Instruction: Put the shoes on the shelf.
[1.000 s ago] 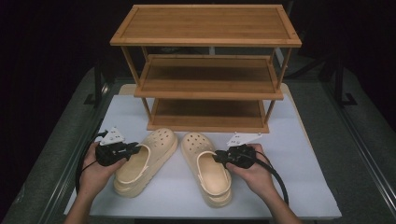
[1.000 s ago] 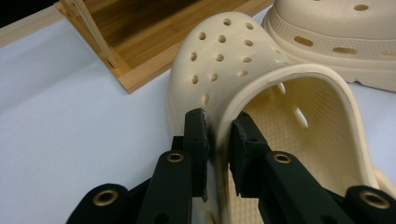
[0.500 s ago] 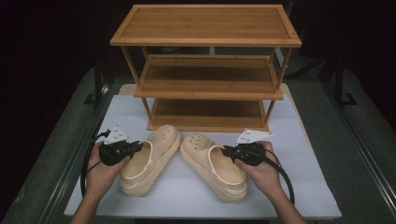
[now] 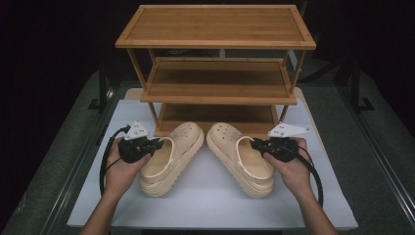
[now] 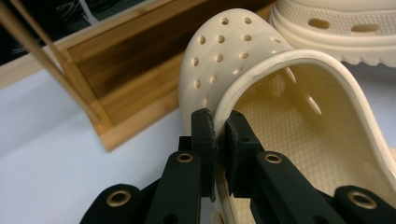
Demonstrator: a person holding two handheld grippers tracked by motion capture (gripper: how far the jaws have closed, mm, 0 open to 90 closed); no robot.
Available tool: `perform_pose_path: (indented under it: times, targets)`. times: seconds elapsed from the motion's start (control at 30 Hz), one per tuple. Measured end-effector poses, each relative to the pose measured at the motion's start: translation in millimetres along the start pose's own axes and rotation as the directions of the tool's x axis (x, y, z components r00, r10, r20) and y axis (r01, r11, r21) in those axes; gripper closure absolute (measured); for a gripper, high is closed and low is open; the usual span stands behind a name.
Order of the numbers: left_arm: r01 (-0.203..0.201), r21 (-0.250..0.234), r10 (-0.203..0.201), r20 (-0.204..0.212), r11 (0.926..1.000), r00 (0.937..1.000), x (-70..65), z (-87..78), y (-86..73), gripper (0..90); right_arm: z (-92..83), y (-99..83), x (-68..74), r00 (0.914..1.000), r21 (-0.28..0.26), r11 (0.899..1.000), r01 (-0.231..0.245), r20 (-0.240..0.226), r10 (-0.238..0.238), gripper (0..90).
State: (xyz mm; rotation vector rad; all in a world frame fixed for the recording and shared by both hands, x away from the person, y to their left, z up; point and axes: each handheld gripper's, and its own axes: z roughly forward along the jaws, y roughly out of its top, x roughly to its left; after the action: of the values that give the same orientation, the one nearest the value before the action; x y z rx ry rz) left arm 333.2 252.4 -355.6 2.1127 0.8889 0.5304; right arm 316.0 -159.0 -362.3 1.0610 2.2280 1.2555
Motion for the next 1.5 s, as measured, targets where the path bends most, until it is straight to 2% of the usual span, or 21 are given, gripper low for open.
perform_pose_path:
  times: [0.43,0.5,0.67,0.73,0.87,1.03,1.1,1.13,1.17,1.3,1.5]
  targets:
    - [-0.033,0.012,0.034,-0.034,0.9994,0.9988,-0.3,45.7,42.1,83.6,17.0,8.7,-38.7,0.9932,0.017,0.999,-0.029,0.113,0.027,83.6]
    - [-0.028,0.007,0.029,-0.040,0.9996,0.9988,0.8,52.8,46.9,83.6,21.8,9.9,-43.9,0.9911,0.023,0.999,-0.038,0.129,0.034,83.5]
    - [-0.044,0.015,0.045,-0.065,0.9989,0.9969,4.7,68.5,54.6,83.6,33.2,14.0,-51.5,0.9852,0.033,0.998,-0.045,0.167,0.039,83.6]
    - [-0.032,0.009,0.033,-0.077,0.9994,0.9965,6.0,75.7,55.7,83.6,39.9,16.1,-54.4,0.9831,0.033,0.998,-0.047,0.178,0.041,83.6]
    - [-0.029,0.018,0.030,-0.098,0.9994,0.9947,8.9,87.7,57.0,83.6,52.1,19.8,-57.2,0.9783,0.035,0.998,-0.050,0.203,0.042,83.6]
    - [-0.003,0.012,0.004,-0.136,0.9999,0.9908,9.4,100.9,56.7,83.6,67.7,24.6,-59.4,0.9731,0.020,0.998,-0.061,0.223,0.055,83.6]
    - [-0.004,0.024,0.008,-0.154,0.9997,0.9880,9.4,104.2,57.1,83.5,73.5,24.6,-59.5,0.9726,0.015,0.998,-0.066,0.224,0.061,83.5]
    - [0.002,0.016,0.001,-0.164,0.9999,0.9865,8.6,106.3,57.1,83.6,76.7,24.6,-59.5,0.9724,0.017,0.998,-0.063,0.226,0.058,83.5]
    - [-0.011,0.030,0.016,-0.175,0.9995,0.9844,8.8,107.5,57.9,83.6,79.0,24.6,-59.0,0.9721,0.018,0.998,-0.067,0.226,0.061,83.5]
    - [-0.024,0.048,0.034,-0.216,0.9985,0.9758,6.5,113.1,60.6,83.3,89.8,26.6,-56.4,0.9688,0.023,0.997,-0.070,0.240,0.062,83.4]
    - [-0.019,0.042,0.027,-0.214,0.9989,0.9764,4.8,121.4,61.6,82.4,99.6,31.3,-50.6,0.9679,0.015,0.998,-0.065,0.244,0.059,82.1]
